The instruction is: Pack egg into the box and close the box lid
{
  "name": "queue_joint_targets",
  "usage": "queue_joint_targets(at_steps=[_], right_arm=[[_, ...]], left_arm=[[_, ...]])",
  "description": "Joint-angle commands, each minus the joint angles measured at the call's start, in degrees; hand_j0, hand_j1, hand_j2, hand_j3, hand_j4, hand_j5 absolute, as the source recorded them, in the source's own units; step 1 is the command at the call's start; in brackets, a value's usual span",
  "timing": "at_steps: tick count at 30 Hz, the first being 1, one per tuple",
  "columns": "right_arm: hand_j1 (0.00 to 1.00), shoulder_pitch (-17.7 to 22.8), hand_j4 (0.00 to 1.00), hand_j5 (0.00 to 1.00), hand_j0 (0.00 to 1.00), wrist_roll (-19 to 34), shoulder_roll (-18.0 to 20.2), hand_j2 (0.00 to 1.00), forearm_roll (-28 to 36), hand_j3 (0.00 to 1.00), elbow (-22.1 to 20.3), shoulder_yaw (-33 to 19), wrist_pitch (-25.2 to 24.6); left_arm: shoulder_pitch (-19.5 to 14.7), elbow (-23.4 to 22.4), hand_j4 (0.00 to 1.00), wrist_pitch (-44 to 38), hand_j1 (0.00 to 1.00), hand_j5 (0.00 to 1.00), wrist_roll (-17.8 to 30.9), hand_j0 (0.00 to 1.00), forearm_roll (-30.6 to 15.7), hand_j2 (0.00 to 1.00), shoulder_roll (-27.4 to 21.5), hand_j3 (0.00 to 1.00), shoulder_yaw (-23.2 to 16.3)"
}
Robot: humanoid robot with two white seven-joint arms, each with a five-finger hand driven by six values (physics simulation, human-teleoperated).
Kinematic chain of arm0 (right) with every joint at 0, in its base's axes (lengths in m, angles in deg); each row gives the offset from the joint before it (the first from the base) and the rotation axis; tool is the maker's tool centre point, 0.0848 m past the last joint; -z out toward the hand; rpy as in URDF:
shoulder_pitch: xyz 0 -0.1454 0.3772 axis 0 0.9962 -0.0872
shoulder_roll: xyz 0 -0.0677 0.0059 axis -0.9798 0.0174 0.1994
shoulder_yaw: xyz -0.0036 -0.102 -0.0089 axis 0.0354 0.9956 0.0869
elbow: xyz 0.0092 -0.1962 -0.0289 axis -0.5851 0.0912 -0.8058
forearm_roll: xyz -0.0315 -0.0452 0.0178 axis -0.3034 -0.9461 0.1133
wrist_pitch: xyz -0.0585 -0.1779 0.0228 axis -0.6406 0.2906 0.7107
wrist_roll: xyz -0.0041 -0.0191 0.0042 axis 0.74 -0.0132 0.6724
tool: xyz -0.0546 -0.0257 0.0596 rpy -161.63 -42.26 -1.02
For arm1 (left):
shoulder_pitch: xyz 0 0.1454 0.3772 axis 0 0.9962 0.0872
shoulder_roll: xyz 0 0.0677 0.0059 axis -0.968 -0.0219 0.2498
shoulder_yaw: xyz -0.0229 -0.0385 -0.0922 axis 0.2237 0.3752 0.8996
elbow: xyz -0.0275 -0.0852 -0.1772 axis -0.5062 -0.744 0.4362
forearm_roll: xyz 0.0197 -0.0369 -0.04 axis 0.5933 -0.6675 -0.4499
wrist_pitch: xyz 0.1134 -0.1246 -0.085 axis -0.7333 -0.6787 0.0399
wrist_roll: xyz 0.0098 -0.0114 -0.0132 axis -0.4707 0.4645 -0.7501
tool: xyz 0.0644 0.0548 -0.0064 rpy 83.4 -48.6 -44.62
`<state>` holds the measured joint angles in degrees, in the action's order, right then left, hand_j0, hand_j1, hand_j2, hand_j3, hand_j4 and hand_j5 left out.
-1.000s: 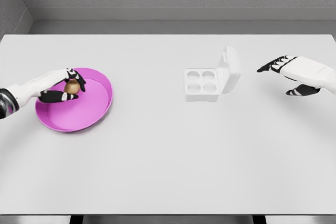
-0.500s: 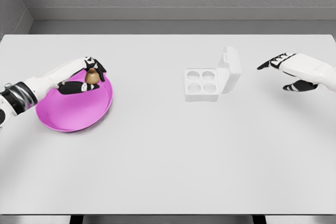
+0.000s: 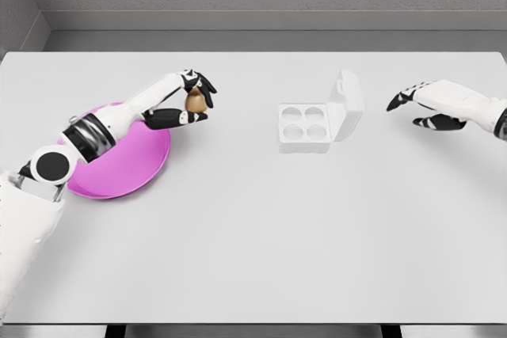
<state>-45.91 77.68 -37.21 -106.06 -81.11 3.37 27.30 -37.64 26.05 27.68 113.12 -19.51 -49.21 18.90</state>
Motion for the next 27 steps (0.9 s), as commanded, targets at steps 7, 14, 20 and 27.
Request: queue_joint_targets(at_steps=[7, 14, 20, 27], right_arm=[[0.61, -0.97, 0.61, 0.61, 0.61, -0.02, -1.82, 0.61, -0.18, 0.61, 1.69, 0.81, -0.11], [0.62, -1.76, 0.62, 0.62, 0.62, 1.3, -2.26, 0.62, -0.18, 0.62, 1.61, 0.81, -0.11], [0.62, -1.76, 0.62, 0.62, 0.62, 1.39, -2.26, 0.62, -0.09, 0.62, 1.52, 0.81, -0.11], [0.62, -1.76, 0.62, 0.62, 0.62, 1.3, -2.26, 0.62, -0.09, 0.62, 1.61, 0.81, -0.11]], left_arm=[[-1.58, -3.6, 0.33, -0.08, 0.33, 0.33, -0.08, 0.33, -0.23, 0.33, 6.51, 0.33, -1.93], [-2.37, -4.65, 0.3, 0.01, 0.3, 0.3, 0.01, 0.3, 1.27, 0.3, 11.16, 0.3, -3.43], [-5.01, -8.78, 0.3, 0.01, 0.3, 0.3, -0.08, 0.3, 3.47, 0.3, 15.82, 0.3, -5.45], [-7.38, -13.53, 0.3, 0.01, 0.3, 0.3, -0.08, 0.3, 3.47, 0.3, 18.72, 0.3, -7.21]])
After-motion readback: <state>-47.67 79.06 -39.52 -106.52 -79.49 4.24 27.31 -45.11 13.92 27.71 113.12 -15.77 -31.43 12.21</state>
